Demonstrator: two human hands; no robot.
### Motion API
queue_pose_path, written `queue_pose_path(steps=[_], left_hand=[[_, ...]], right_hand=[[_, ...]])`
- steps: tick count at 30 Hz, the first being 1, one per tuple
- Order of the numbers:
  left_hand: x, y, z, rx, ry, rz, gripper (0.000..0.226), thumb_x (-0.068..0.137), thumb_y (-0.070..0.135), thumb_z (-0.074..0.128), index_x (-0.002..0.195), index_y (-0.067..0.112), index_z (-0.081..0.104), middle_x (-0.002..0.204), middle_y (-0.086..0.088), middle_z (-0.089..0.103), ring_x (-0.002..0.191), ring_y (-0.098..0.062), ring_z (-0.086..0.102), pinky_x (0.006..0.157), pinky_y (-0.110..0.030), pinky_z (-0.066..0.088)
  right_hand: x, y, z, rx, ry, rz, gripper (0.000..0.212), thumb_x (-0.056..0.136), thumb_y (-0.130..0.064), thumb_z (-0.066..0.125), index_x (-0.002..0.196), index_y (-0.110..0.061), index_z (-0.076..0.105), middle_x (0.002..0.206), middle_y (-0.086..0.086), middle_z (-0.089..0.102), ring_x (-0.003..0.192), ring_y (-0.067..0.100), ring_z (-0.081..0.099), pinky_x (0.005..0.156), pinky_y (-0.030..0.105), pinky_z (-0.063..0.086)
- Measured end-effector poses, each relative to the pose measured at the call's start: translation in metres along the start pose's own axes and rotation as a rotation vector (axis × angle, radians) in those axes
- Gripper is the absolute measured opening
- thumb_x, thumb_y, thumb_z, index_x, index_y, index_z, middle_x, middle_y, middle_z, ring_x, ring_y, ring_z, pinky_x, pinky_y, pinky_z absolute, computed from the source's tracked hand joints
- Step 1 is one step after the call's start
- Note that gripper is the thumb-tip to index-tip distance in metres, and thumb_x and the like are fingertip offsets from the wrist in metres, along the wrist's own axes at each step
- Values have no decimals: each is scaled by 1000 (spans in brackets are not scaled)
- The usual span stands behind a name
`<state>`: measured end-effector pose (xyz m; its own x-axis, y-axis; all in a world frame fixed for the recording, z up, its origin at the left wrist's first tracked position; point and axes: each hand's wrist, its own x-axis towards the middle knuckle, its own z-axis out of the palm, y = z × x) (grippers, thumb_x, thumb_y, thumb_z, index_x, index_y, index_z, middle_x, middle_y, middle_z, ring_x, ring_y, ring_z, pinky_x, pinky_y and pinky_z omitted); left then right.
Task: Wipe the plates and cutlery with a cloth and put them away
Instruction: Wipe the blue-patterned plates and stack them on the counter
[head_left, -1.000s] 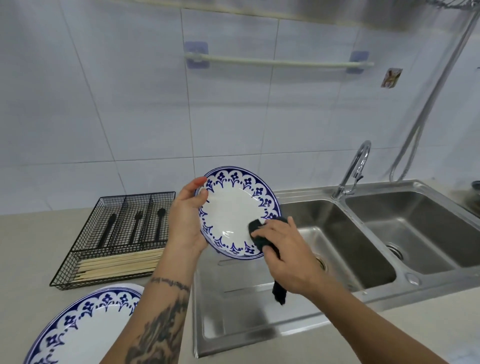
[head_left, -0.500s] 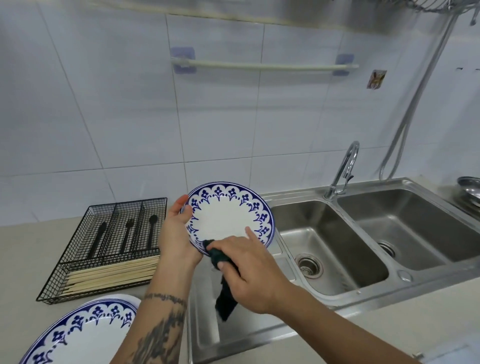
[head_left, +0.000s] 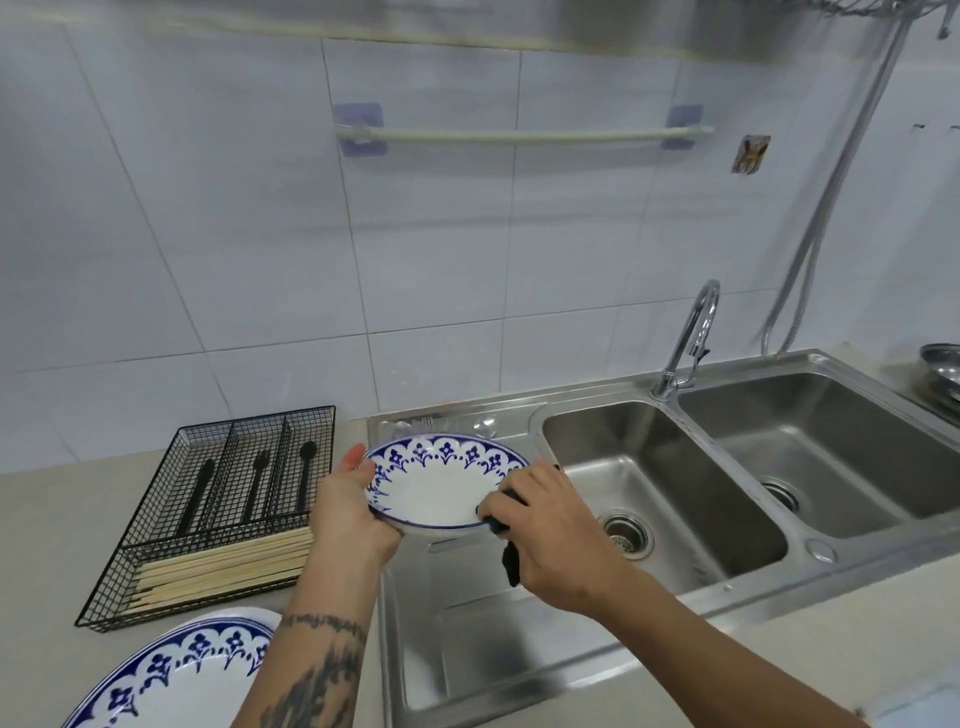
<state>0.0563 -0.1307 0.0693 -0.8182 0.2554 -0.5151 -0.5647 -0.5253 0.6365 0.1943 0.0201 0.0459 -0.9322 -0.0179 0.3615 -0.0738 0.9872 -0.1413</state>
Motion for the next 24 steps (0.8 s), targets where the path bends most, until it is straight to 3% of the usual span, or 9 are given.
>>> queue_pose_path(steps=[3,5,8,10,12,14,17,21,24], left_hand=[[-5,0,-7,123,-23,-109,29,101,5,46,122,19,59,108,-10,66,95,-26,65,83,-49,57],[-11,-2,-14,320,-82,-51,18,102,14,49,112,16,64,110,-11,65,97,-26,62,79,-47,57],[-15,-8,-34,1043,-192,518,15,102,34,50,110,36,64,131,5,57,125,-16,50,98,-37,42],[-22,-4,-38,1322,-475,903,30,97,47,51,126,42,58,137,21,50,132,-2,42,105,-30,33],[-26,-3,-31,1451,-710,936,51,91,53,52,141,48,44,129,32,53,127,1,46,104,-28,35],[-23,-6,-26,1555,-749,985,61,90,51,56,145,58,31,116,34,56,112,-1,55,98,-25,39],[-21,-8,-19,1437,-732,930,58,86,48,62,138,62,40,108,15,70,89,-25,67,91,-31,51],[-32,-20,-4,1105,-700,776,45,79,28,71,118,50,67,113,21,71,106,-3,66,96,-31,52],[-33,-29,5,932,-621,650,38,74,23,71,106,43,74,110,16,74,105,-7,68,97,-36,52]], right_hand=[[-3,3,-2,4,-29,4,34,75,-6,65,101,-26,56,93,-6,49,90,17,42,80,24,33],[-4,10,-7,1,-38,19,35,74,-6,64,101,-27,55,94,-7,49,90,17,42,78,26,38],[-6,21,-20,42,-69,55,32,79,-7,60,104,-27,57,98,-7,51,92,16,42,79,26,38],[-6,25,-31,107,-101,81,30,86,-8,55,111,-25,58,103,-5,52,96,15,41,84,26,38],[-4,28,-43,202,-148,132,29,91,-8,52,115,-24,57,106,-6,52,99,11,39,88,27,38],[-2,31,-53,256,-188,154,28,91,-7,54,114,-23,57,105,-5,52,100,11,40,90,26,36],[-1,37,-64,330,-237,196,26,90,-4,56,108,-22,59,101,-5,55,96,9,46,85,23,37],[-7,48,-65,637,-190,371,30,86,-2,56,102,-28,60,94,-11,61,92,9,57,82,27,47],[-15,49,-54,663,38,477,36,90,-6,53,115,-32,59,111,-11,61,105,7,55,95,32,45]])
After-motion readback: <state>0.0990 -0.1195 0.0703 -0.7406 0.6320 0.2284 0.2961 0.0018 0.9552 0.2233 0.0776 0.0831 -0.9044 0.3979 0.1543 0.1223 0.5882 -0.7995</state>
